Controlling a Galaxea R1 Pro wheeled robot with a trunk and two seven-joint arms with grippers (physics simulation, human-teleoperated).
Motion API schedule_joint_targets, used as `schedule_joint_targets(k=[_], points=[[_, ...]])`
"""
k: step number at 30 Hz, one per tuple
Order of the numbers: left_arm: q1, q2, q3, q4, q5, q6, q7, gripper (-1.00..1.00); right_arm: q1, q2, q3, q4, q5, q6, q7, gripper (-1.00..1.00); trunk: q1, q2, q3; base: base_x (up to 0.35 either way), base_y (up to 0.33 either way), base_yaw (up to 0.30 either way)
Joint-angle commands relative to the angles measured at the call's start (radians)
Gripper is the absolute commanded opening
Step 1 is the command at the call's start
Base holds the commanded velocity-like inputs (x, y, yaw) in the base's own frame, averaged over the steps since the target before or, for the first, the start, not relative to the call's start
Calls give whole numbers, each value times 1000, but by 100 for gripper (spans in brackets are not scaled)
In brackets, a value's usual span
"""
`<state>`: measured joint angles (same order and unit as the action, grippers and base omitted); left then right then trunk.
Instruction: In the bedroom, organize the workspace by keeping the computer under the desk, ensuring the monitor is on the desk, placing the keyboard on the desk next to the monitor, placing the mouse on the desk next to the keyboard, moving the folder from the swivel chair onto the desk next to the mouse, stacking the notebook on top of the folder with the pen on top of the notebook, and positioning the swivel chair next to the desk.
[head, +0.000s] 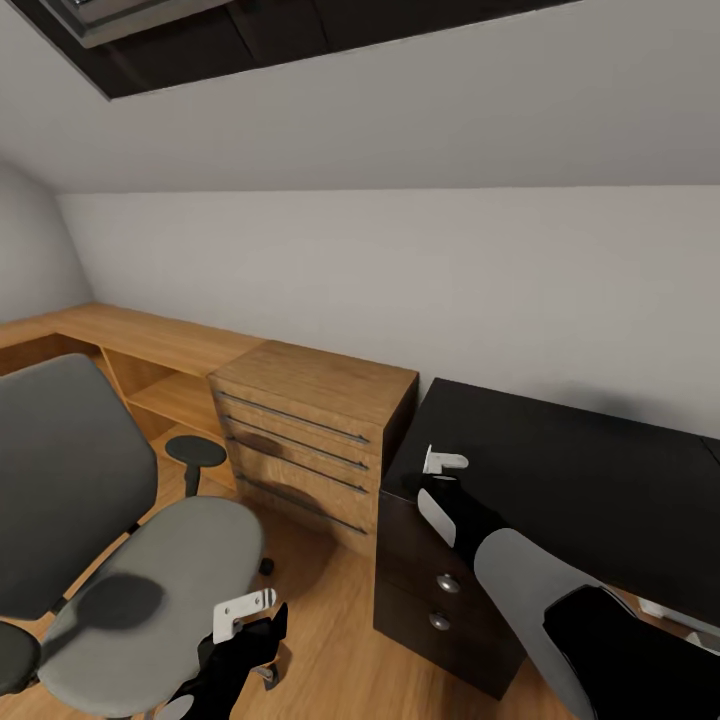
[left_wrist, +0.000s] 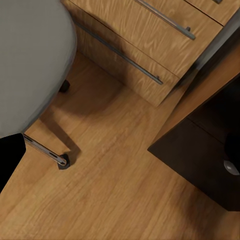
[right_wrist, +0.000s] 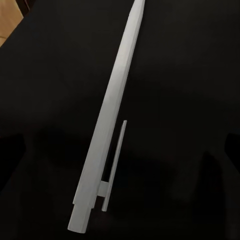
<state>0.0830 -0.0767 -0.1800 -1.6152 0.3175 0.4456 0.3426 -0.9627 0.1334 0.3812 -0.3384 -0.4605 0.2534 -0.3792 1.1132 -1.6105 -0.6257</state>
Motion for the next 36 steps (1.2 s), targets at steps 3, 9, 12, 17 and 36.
schedule_joint_targets(k=[3,9,12,17,36], points=[[0,0,-1,-2,10,2,9,100,-1,0,8,-2,-7,6,-7,100,0,0,-1,0,0,0],[0,0,-1,-2,11,2,9,100,-1,0,8,-2,-7,6,-7,100,12,-21,-10,0,0,0],[0,0,-1,-2,10,2,9,100,-1,0,8,-2,-7,6,-7,100,15,-28,-13,0,0,0],[0,0,-1,-2,11,2,9,100,-1,0,8,-2,-7,6,-7,100,15,-28,-13,0,0,0],[0,0,-1,-2,11,2,9,100,-1,2,8,-3,-6,6,-7,-100,15,-28,-13,0,0,0]])
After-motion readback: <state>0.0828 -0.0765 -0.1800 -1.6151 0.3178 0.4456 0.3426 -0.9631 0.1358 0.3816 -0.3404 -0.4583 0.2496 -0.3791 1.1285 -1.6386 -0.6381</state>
